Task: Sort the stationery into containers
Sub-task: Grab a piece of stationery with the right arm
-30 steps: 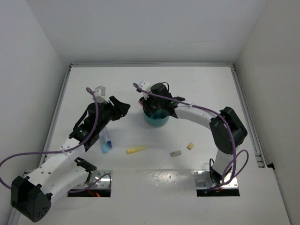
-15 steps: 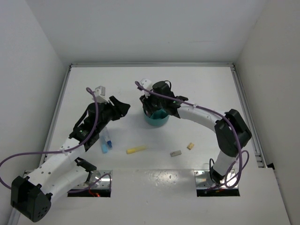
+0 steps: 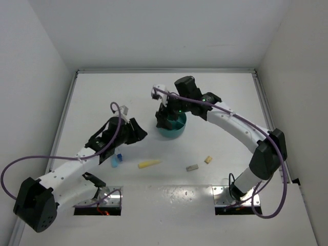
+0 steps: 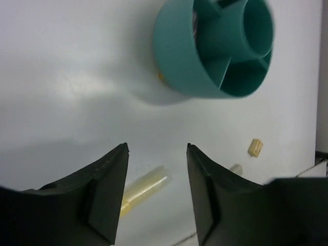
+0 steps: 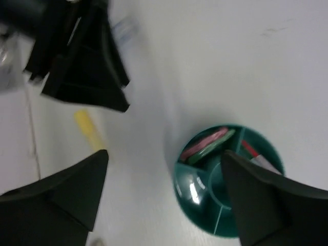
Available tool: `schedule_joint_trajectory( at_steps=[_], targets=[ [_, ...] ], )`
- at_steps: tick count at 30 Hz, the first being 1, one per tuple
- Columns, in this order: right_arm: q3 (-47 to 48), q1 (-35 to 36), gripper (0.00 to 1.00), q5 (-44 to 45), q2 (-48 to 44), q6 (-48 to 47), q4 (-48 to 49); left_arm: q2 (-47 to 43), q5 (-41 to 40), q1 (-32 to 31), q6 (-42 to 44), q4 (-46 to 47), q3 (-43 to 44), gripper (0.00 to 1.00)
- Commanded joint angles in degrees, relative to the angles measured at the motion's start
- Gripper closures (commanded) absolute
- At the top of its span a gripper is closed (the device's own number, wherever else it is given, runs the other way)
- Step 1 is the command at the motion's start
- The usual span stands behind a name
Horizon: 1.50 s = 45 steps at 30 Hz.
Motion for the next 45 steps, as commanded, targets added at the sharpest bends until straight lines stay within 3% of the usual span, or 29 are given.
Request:
schedule_joint_trajectory(
  at_steps=[1,3,5,8,9,10,11,12,13,14,15,16,19,26,29,39,45],
  targets=[
    [0.72,1.33,0.03,-13.13,-1.12,-25.28,-25.34,1.77,0.84,-3.61,0.66,-7.71,1.34,0.44],
    [-7.42,1.86,0.0,-11.82,-4.79,-32.09,-23.49,0.73,-3.97,-3.62,0.66,-9.83,2.65,0.39],
    [-16.28,2.47,0.0,-7.7,-6.74,-32.11,-13.14,-4.0,-9.95,-3.62,-2.92,-14.82,4.57,0.32],
    [-17.14,6.6,0.0,-3.91,-3.25,-32.11,-9.68,-11.03,-22.35,-1.68,-9.44,-23.1,8.35,0.29],
    [-15.82,9.22,0.04,-2.43,-1.24,-31.59,-10.46,-12.54,-27.68,-1.16,-10.67,-24.94,9.16,0.4],
    [-13.11,10.81,0.16,-1.54,2.87,-31.59,-11.69,-13.95,-30.0,-1.15,-11.73,-26.62,9.86,0.53],
    [-11.78,12.22,0.23,-0.4,4.83,-30.98,-11.7,-15.18,-32.02,-1.15,-13.48,-29.77,10.56,0.72],
    [-10.55,15.11,0.33,1.61,6.68,-30.27,-11.7,-17.19,-35.18,-1.15,-13.49,-31.1,11.7,0.82],
    [-7.58,16.27,0.51,2.15,10.7,-30.27,-13.35,-18.0,-35.91,-1.15,-13.5,-32.33,12.5,0.87],
    [-6.15,17.24,0.58,2.16,12.39,-30.27,-13.37,-18.7,-36.52,-1.15,-13.5,-33.13,12.5,0.87],
    [-4.92,18.9,0.62,2.16,13.89,-29.74,-13.98,-19.23,-37.75,-1.15,-13.5,-33.92,13.11,0.86],
    [-3.52,19.61,0.65,2.16,15.12,-29.74,-13.98,-20.11,-38.45,-1.15,-13.5,-34.54,13.12,0.62],
    [-3.5,21.46,0.59,3.3,17.85,-28.34,-10.48,-21.86,-41.71,-1.15,-13.5,-37.26,13.73,0.23],
    [-1.39,23.4,0.43,4.53,21.54,-25.35,-7.92,-26.7,-48.39,-1.15,-14.63,-41.05,15.76,0.2],
    [-0.78,24.62,0.41,7.42,23.12,-22.98,-5.21,-28.54,-50.24,-1.15,-15.86,-42.63,16.37,0.2],
    [5.81,25.16,0.42,9.37,29.37,-18.93,-5.37,-30.22,-50.94,-1.15,-15.87,-43.77,16.37,0.2],
    [9.5,25.16,0.56,9.98,32.54,-19.63,-11.86,-30.75,-50.42,-1.15,-15.87,-43.77,16.37,0.2]
  ],
)
